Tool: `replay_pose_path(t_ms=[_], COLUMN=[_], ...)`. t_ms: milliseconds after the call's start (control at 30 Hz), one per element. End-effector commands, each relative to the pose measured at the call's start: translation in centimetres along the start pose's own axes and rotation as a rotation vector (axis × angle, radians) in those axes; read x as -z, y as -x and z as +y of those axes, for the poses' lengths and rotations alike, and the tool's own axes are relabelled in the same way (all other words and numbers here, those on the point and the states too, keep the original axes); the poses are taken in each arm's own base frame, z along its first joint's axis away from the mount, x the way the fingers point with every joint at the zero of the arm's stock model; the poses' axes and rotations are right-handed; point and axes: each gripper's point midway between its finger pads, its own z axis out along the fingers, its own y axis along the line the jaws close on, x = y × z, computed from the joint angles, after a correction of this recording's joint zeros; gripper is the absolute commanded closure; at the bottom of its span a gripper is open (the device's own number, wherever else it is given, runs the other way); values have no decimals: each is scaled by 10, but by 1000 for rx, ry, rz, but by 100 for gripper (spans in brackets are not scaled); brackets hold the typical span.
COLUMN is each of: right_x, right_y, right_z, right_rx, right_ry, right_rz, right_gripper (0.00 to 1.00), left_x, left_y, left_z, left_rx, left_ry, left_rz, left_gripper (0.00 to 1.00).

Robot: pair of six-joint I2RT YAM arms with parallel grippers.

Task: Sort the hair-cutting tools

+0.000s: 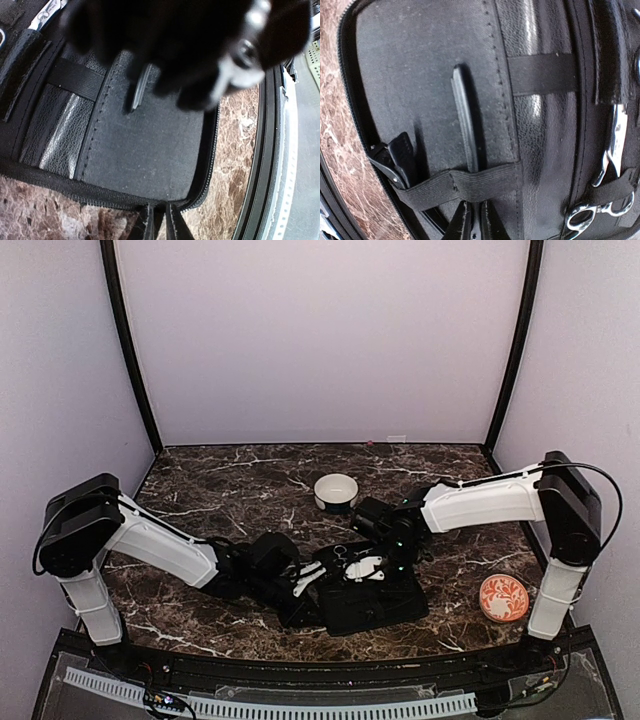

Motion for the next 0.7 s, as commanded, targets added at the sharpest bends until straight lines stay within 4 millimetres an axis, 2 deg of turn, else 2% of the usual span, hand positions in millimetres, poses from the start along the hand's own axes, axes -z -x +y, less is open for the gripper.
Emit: replay_pose_path(t_ms=[0,133,300,433,567,667], right_x=[-6,3,31,60,88,96], right_y=[20,18,17,15,8,1], right_z=[4,3,-7,-14,-22,-32], right_rx=[12,0,-41,-70,-84,-108], right_ry=[25,9,-9,1,-20,-59], right_rz=[-80,-90,-149,-191,-248,-264], right_gripper=[92,84,73,71,70,70], left_x=[3,6,19,45,80,104], left_y=[-24,-21,-8,12,43,68], left_z=[12,12,11,10,23,38], left_rx=[39,31,4,-35,-97,-110], left_ry=[60,66,99,173,343,469], left_rz=[74,65,36,-10,-110,-182], left_gripper=[91,90,86,78,63,50])
